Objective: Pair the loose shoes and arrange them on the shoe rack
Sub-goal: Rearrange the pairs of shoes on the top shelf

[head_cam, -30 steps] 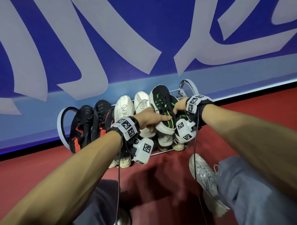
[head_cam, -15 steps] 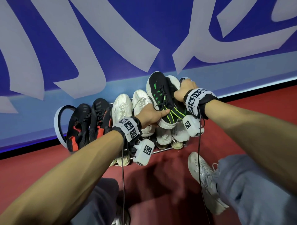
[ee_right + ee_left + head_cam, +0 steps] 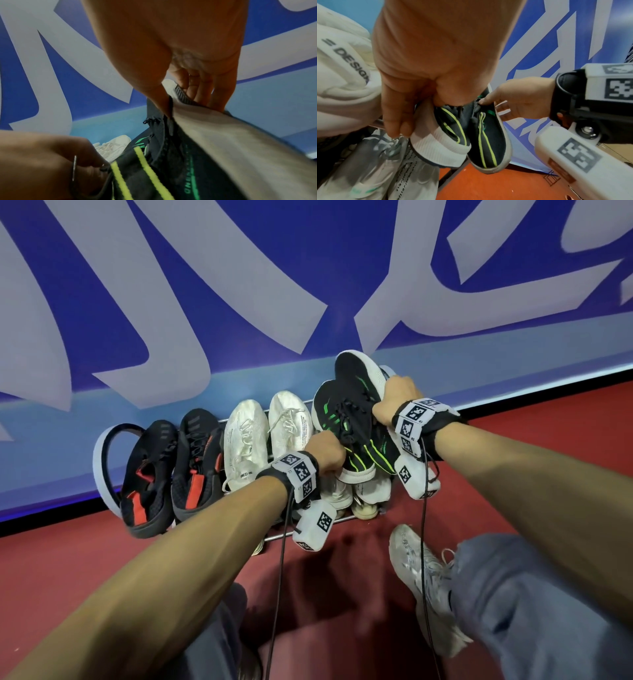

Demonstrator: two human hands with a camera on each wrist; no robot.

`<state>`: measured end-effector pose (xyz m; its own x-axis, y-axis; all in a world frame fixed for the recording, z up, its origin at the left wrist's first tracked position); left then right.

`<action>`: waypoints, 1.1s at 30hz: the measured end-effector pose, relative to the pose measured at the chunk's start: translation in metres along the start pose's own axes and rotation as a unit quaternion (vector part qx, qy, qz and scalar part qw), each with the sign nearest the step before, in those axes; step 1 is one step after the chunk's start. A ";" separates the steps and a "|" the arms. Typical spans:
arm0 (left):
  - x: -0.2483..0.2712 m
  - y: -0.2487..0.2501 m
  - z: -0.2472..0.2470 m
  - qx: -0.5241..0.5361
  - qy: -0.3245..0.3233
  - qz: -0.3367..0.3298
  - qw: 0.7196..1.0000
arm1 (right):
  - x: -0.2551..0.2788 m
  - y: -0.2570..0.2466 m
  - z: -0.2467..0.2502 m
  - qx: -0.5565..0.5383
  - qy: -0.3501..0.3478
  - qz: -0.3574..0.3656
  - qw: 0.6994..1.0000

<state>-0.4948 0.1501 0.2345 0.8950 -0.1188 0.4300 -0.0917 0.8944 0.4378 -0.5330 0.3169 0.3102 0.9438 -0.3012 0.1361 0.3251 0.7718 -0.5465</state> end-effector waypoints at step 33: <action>0.014 -0.002 0.029 -0.100 0.121 -0.083 0.984 | -0.001 -0.013 -0.027 0.034 -0.011 0.010 0.999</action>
<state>-0.4953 0.1344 0.2627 0.9703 -0.1867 0.1538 0.1318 0.9412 0.3112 -0.5397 0.2919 0.2949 0.9509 -0.2734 0.1449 0.3089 0.8140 -0.4919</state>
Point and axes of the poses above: each hand's wrist, its own x-axis away from the middle knuckle, its own z-axis out of the back of the hand, y = z × x, the point moved 9 cm from there along -x, towards the middle knuckle, and after that the axes turned 10 degrees about -x, right-handed, at the moved point
